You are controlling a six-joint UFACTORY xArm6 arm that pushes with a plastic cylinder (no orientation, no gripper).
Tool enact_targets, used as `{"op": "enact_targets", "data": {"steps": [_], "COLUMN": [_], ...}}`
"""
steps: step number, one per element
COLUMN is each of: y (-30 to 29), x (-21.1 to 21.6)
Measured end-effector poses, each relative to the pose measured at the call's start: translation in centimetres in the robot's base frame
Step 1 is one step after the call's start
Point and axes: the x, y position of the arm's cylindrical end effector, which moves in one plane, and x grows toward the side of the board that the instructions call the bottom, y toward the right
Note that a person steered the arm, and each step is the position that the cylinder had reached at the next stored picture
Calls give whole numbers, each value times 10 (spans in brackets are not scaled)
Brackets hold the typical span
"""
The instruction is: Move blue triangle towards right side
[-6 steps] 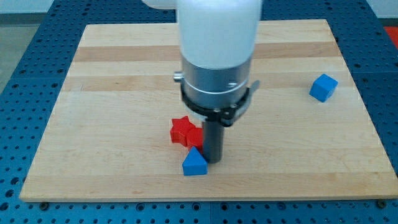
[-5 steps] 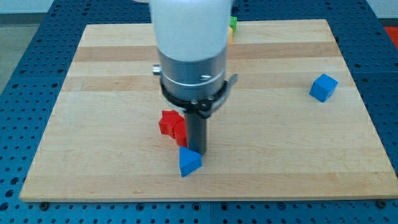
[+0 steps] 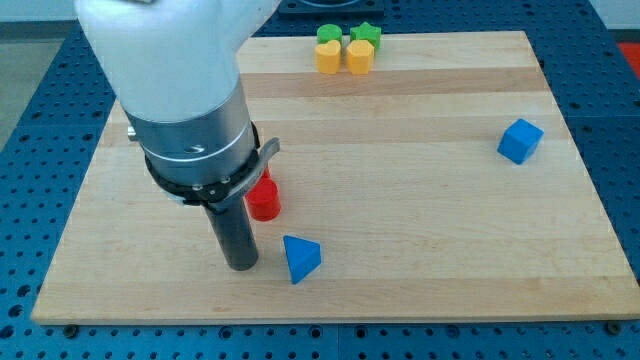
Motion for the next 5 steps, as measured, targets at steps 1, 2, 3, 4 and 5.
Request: {"op": "enact_targets", "data": {"steps": [1, 2, 3, 4, 5], "y": [26, 40, 42, 52, 75], "x": [0, 5, 14, 16, 16]}}
